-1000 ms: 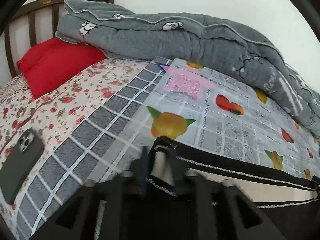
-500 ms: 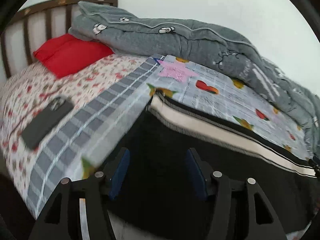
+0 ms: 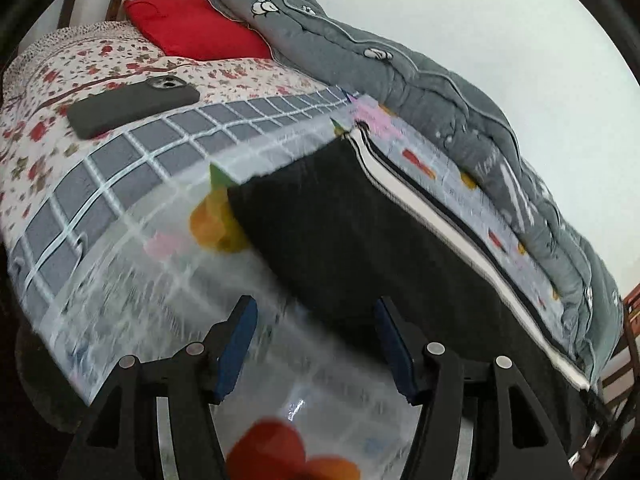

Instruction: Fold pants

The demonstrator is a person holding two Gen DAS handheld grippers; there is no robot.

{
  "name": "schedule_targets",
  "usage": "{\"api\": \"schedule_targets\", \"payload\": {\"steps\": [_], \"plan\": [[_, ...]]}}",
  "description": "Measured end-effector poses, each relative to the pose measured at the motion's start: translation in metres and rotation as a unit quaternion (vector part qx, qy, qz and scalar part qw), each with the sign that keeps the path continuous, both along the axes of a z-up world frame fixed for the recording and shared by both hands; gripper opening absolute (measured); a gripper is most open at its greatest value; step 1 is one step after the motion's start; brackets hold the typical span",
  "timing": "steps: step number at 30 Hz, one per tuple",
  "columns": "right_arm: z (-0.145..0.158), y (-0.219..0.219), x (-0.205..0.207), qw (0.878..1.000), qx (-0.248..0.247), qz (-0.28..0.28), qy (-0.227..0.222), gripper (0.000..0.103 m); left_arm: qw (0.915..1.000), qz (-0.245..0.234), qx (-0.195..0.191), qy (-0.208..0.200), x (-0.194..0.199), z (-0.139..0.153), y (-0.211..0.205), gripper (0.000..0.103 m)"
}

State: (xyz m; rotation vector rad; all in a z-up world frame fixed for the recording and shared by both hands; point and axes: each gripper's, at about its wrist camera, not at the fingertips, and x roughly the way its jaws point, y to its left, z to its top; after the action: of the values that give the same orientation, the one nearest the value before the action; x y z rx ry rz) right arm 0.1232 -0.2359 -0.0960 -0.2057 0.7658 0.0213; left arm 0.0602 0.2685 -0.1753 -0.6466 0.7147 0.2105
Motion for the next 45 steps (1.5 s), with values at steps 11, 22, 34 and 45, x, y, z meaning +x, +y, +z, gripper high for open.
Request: {"api": "schedule_targets", "payload": {"steps": [11, 22, 34, 45], "plan": [[0.005, -0.016, -0.04, 0.999, 0.014, -0.039, -0.007, 0.068, 0.9986, 0.031, -0.042, -0.006, 0.057, -0.008, 0.04, 0.015], [0.014, -0.061, -0.072, 0.997, 0.017, -0.071, -0.029, 0.068, 0.9903, -0.024, 0.133, -0.033, 0.067, 0.108, -0.067, 0.009], [0.027, -0.135, -0.109, 0.994, 0.026, -0.093, -0.048, 0.068, 0.9537, -0.196, 0.223, -0.046, 0.064, 0.13, -0.319, 0.009], [0.018, -0.157, -0.123, 0.993, 0.08, -0.085, -0.032, 0.068, 0.9292, -0.318, 0.187, 0.026, 0.038, 0.044, -0.437, 0.022]]}}
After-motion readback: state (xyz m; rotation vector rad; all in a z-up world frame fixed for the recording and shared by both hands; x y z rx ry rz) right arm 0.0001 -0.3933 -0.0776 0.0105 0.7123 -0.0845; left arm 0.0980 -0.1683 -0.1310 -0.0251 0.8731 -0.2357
